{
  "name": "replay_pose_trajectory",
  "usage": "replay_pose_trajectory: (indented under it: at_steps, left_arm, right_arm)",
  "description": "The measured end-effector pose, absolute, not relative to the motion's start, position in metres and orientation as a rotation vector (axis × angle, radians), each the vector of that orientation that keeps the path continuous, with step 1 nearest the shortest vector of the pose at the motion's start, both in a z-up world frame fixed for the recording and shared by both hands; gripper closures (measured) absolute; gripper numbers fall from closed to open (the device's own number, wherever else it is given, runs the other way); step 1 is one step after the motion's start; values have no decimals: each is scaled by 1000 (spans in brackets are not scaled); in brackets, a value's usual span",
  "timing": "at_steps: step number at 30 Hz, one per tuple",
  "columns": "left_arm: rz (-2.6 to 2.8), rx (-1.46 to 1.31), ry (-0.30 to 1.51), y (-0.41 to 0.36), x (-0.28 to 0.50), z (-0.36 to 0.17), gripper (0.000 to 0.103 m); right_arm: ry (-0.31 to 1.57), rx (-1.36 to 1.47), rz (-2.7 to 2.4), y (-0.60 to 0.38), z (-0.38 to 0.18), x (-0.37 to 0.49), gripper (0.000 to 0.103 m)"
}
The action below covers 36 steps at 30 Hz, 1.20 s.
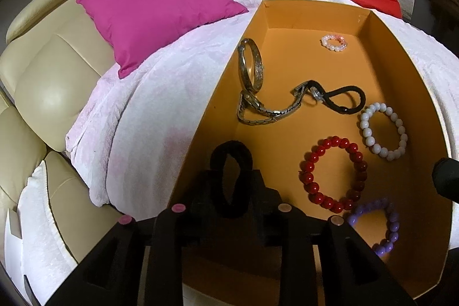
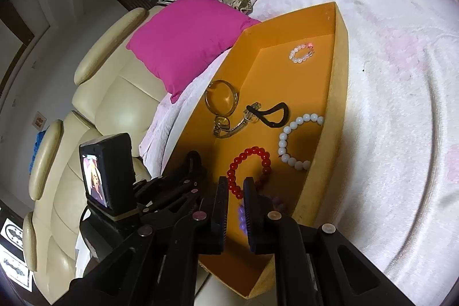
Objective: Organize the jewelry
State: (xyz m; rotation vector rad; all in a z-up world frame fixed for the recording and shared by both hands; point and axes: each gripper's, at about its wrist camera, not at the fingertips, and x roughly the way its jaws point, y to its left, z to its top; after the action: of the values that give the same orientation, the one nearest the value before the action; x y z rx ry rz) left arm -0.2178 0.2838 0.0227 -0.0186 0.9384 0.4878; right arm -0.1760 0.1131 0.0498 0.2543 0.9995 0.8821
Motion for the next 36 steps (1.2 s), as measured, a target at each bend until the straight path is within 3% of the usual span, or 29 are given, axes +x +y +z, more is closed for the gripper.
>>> replay_pose_trajectory:
  at_steps: [8, 10, 15, 18, 24, 28, 36]
  left_arm:
    - [511, 7, 873, 273, -229, 49, 57]
    - [532, 20, 848, 272, -233, 57, 45]
    - [542, 24, 801, 267, -244, 81, 43]
    - [543, 34, 772, 259, -253, 95, 32]
    - [522, 63, 724, 237, -267, 129, 31]
    - [502, 22, 688, 226, -277, 153, 20]
    - [527, -25, 603, 207, -295, 192, 19]
  right_arm:
    - [966, 250, 901, 107, 64, -186, 89]
    - [962, 250, 907, 106, 69, -189, 89]
    - [950, 257, 918, 99, 81, -198, 89]
    - [929, 254, 919, 93, 91, -204, 89]
    - [876, 254, 910, 76, 111, -214, 89]
    - [833, 268, 888, 60, 125, -217, 76]
    - [763, 323, 833, 20, 148, -217, 75]
